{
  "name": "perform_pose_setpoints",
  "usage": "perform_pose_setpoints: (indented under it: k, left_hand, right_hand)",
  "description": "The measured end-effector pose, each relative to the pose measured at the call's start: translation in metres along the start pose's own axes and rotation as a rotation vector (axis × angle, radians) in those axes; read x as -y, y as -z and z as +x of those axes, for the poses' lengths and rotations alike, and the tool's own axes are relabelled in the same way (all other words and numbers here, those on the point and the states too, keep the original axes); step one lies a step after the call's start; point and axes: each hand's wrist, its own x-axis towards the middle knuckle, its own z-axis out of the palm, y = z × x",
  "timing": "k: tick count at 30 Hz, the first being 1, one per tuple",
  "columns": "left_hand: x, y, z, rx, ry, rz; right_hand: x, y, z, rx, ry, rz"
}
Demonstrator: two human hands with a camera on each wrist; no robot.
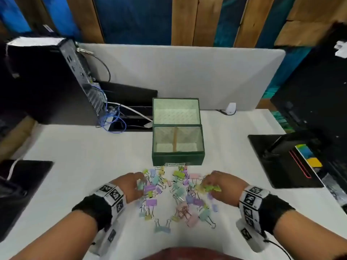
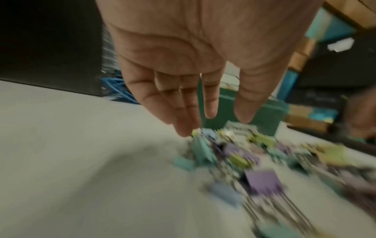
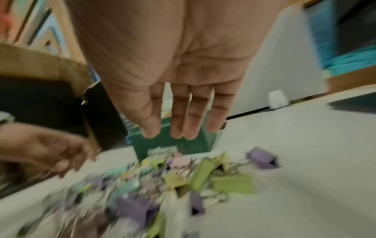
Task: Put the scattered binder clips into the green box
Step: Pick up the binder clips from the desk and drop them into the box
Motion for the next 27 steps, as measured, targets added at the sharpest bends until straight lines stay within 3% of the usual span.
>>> perform_pose_setpoints:
  k: [5,9,15,22,27]
  left_hand:
    - [-0.013,-0.028,0.002,-0.022,-0.048,0.088]
    - [-0.011,-0.035,0.006,-0.087,-0.009,0.052]
    - [-0.017,-0.038,0.012,-0.067,-0.002,0.068]
    - [-0.025,-0.040,0.009,-0.197,-0.072,0.275]
    - [-0.026,-0.034,0.019,-0.141,-0.101,0.346]
  right_hand:
    - [0.033,-0.024,0.025,0.191,0.141,-0.154]
    - [0.043,-0.038,0.043,0.151,0.126,-0.257]
    - [0.051,-0.046,0.060,0.161,0.084,-0.378]
    - [0.054,-0.048,0.059,0.079,0.098,-0.377]
    - [0.059,-0.052,0.060,0.090,0.118,-0.440]
